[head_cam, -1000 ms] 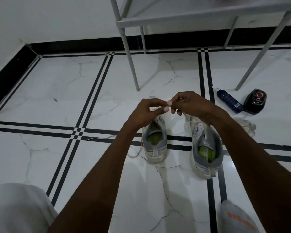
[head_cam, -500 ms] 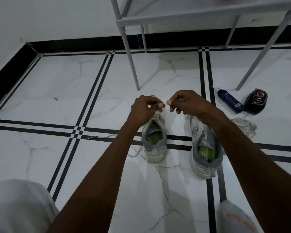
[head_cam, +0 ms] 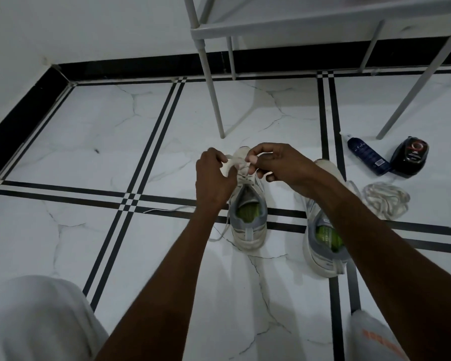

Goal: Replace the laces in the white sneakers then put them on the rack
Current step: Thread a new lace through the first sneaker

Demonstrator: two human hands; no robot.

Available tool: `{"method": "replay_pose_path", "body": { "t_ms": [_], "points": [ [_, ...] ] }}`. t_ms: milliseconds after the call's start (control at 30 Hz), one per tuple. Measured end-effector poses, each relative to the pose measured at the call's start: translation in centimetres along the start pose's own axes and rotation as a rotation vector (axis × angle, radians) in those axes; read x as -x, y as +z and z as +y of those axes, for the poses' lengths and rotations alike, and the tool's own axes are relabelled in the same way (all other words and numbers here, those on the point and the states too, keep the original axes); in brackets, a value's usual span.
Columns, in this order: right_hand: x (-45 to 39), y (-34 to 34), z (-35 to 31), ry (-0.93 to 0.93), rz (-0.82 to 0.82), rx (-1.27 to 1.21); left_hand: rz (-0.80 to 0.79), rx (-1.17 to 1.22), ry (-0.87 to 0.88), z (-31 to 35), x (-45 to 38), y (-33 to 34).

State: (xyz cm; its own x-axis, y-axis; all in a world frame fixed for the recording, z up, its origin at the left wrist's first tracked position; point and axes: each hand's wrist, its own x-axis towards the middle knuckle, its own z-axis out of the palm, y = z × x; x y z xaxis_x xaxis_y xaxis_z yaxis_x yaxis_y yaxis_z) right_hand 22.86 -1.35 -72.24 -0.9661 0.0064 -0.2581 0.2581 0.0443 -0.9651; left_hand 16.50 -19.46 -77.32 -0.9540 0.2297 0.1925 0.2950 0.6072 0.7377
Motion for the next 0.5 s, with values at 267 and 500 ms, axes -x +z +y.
{"method": "replay_pose_path", "body": {
  "t_ms": [267,500],
  "points": [
    [-2.3,1.3,0.7,0.054,0.091,0.099,-0.361,0.079,-0.063,-2.0,2.9,-0.3],
    [-2.9,2.8,2.6,-0.108,0.136,0.634,-0.227,0.089,-0.054,-3.1,3.8,-0.2]
  ]
}}
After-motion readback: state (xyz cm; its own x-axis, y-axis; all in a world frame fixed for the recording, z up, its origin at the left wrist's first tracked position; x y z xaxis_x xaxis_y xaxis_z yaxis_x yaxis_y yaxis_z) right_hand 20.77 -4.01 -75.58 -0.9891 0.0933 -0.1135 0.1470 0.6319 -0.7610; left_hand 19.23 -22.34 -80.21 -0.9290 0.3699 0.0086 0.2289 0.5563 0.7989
